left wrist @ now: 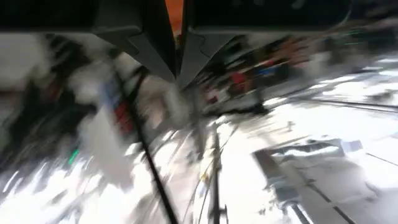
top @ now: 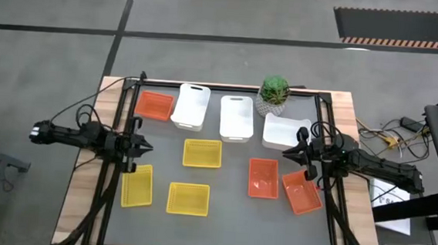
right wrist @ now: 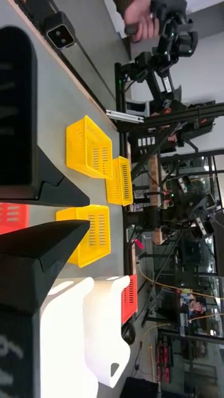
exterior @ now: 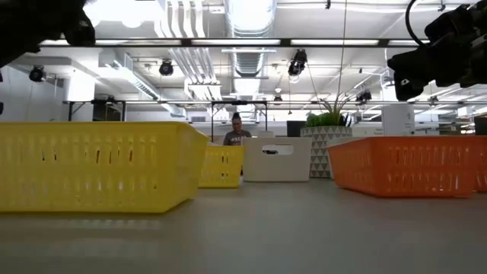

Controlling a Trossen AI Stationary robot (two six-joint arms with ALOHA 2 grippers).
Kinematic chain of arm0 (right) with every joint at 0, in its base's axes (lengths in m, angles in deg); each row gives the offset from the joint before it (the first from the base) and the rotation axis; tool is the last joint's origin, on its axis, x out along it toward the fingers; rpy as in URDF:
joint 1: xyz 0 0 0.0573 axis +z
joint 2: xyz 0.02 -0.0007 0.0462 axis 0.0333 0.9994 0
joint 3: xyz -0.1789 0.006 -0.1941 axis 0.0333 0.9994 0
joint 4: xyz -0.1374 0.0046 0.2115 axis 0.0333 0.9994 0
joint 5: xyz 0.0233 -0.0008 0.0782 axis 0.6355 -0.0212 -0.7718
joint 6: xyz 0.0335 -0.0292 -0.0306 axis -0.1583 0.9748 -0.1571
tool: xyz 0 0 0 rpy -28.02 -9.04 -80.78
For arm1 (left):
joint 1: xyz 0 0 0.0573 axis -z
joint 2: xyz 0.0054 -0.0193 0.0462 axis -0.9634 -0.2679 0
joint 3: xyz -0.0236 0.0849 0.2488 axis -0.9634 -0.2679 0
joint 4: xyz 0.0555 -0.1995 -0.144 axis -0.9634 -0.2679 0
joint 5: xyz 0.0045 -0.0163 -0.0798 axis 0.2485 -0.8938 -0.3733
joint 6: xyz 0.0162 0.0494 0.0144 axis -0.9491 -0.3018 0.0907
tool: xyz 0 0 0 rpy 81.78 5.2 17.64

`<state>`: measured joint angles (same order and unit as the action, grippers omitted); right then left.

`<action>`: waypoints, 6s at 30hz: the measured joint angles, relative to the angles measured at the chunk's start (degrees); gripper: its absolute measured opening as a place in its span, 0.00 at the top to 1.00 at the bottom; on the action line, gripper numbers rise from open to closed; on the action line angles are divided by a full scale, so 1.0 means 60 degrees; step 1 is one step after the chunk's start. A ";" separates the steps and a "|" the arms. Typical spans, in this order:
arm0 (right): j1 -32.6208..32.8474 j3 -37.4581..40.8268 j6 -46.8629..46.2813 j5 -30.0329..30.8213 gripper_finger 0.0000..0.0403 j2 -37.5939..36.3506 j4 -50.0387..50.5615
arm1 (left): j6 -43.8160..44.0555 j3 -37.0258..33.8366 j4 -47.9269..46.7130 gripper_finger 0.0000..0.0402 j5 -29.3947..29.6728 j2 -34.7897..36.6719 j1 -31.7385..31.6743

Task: Stack baskets by color
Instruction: Stack the top yellow bin on the bottom right yellow bin

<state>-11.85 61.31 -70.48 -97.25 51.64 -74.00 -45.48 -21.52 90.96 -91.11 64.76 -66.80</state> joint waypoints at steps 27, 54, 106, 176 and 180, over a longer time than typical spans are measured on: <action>0.0018 0.0004 -0.2007 0.0114 0.90 0.0000 -0.1556 | 0.1468 -0.0003 0.3855 0.98 -0.3380 -0.1516 0.0011; 0.0744 -0.0706 0.0749 0.1888 0.90 0.5627 -0.9192 | 0.3482 0.1526 0.4031 0.98 0.1450 -0.5438 0.0018; 0.3514 -1.4820 0.0513 0.4883 0.49 1.7491 0.4906 | 0.3406 0.1115 0.4332 0.98 0.0874 -0.3038 0.0022; 0.7309 -2.1677 -0.2196 0.7862 0.98 2.1024 0.8529 | 0.3227 0.1115 0.4315 0.98 0.0805 -0.2519 0.0022; 0.7315 -2.2169 -0.2456 0.8089 0.98 2.1539 0.9108 | 0.3199 0.1115 0.4326 0.98 0.0805 -0.2515 0.0018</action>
<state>32.04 -71.70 -85.21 -48.71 180.87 -19.35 -26.29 -14.83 116.91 -86.28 49.67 -66.69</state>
